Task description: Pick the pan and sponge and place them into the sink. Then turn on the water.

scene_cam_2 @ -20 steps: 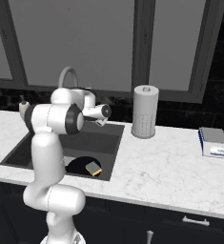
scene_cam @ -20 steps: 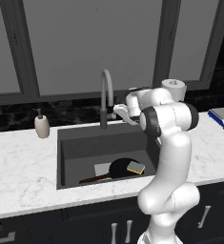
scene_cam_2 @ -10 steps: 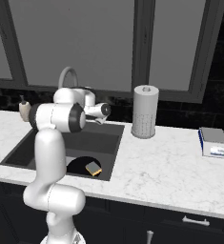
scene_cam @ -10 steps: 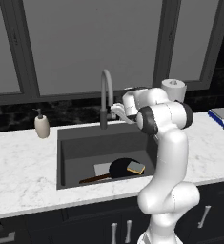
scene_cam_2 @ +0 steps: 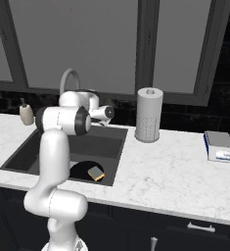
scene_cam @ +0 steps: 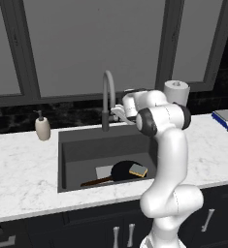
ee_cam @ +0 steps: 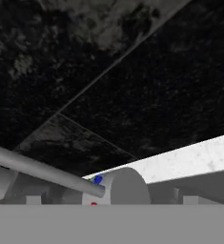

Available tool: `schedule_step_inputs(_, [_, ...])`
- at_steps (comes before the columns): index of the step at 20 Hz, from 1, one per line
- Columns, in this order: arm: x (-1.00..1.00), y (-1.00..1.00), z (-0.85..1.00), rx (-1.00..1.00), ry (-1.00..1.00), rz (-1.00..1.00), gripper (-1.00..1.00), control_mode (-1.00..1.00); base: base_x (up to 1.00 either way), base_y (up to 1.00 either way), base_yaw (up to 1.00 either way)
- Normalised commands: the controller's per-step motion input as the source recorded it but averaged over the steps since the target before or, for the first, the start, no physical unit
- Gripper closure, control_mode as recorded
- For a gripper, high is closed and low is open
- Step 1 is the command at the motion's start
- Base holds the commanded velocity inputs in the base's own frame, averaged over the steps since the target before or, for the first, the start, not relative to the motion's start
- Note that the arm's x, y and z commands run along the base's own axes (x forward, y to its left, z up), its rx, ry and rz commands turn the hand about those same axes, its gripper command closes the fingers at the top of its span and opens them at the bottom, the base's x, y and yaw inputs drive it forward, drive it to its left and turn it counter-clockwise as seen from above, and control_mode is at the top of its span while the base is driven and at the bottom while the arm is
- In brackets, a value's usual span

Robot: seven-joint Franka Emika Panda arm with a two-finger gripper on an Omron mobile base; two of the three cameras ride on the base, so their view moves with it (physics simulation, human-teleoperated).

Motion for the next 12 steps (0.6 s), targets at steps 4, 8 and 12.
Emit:
schedule_step_inputs(4, [0.23,0.00,-0.13,0.00,0.00,0.00,-1.00,-1.00,0.00,0.00,0.00])
schedule_step_inputs(8, [0.07,0.00,-0.01,0.00,0.00,0.00,-1.00,-1.00,0.00,0.00,0.00])
schedule_step_inputs(12, [0.00,0.00,0.00,0.00,0.00,0.00,1.00,-1.00,0.00,0.00,0.00])
